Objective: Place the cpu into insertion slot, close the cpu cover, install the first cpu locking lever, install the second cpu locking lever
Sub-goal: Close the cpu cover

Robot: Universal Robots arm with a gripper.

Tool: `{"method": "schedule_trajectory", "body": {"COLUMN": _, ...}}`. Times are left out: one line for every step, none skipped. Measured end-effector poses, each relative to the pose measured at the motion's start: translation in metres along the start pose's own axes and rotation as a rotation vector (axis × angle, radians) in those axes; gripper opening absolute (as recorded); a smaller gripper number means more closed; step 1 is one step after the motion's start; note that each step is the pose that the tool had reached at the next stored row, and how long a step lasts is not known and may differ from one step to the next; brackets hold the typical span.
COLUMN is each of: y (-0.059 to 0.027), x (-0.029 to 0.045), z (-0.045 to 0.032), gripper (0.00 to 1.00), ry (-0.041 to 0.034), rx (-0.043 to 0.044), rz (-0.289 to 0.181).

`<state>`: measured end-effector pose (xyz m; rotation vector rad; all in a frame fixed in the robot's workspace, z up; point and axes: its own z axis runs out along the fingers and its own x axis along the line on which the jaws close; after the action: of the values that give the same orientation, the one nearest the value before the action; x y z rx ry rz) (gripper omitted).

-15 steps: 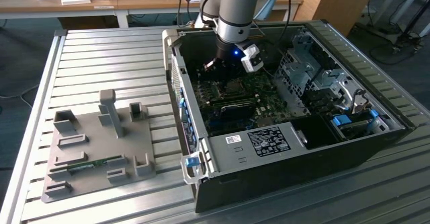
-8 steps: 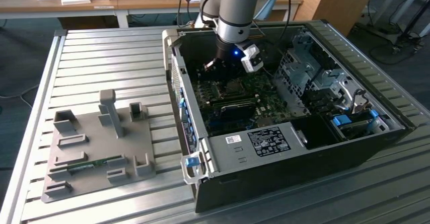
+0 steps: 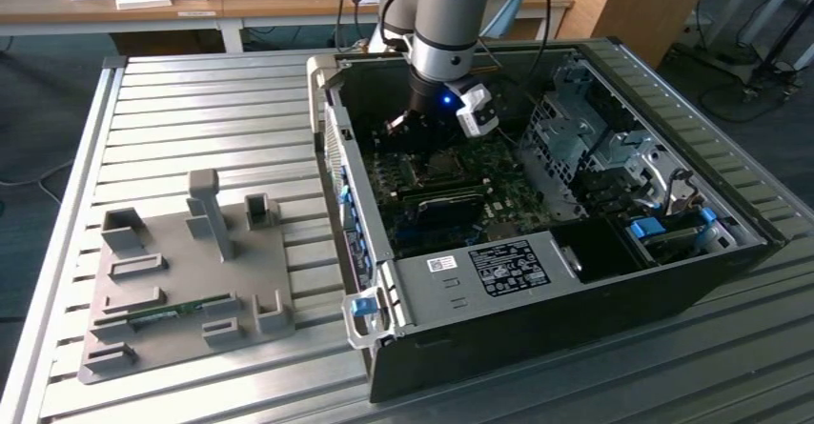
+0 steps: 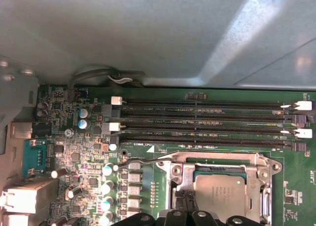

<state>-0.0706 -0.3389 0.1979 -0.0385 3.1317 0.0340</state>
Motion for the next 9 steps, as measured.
{"method": "schedule_trajectory", "body": {"y": 0.0001, "x": -0.0001, "z": -0.0004, "gripper": 0.11, "ry": -0.0004, "rx": -0.0005, "rz": 0.000}}
{"method": "schedule_trajectory", "body": {"y": 0.0002, "x": -0.0002, "z": -0.0011, "gripper": 0.11, "ry": -0.0008, "rx": -0.0011, "rz": 0.000}}
{"method": "schedule_trajectory", "body": {"y": 0.0003, "x": -0.0002, "z": -0.0021, "gripper": 0.11, "ry": -0.0008, "rx": -0.0011, "rz": 0.000}}
{"method": "schedule_trajectory", "body": {"y": 0.0001, "x": -0.0001, "z": -0.0035, "gripper": 0.11, "ry": 0.0000, "rx": 0.0000, "rz": 0.000}}
{"method": "schedule_trajectory", "body": {"y": 0.0001, "x": -0.0001, "z": -0.0046, "gripper": 0.11, "ry": 0.0000, "rx": 0.0000, "rz": 0.000}}
{"method": "schedule_trajectory", "body": {"y": 0.0001, "x": -0.0001, "z": -0.0057, "gripper": 0.11, "ry": 0.0000, "rx": 0.0000, "rz": 0.000}}
{"method": "schedule_trajectory", "body": {"y": 0.0001, "x": 0.0000, "z": -0.0069, "gripper": 0.11, "ry": 0.0002, "rx": 0.0003, "rz": 0.000}}
{"method": "schedule_trajectory", "body": {"y": 0.0001, "x": 0.0000, "z": -0.0080, "gripper": 0.11, "ry": 0.0002, "rx": 0.0003, "rz": 0.000}}
{"method": "schedule_trajectory", "body": {"y": 0.0002, "x": 0.0000, "z": -0.0091, "gripper": 0.11, "ry": 0.0002, "rx": 0.0003, "rz": 0.000}}
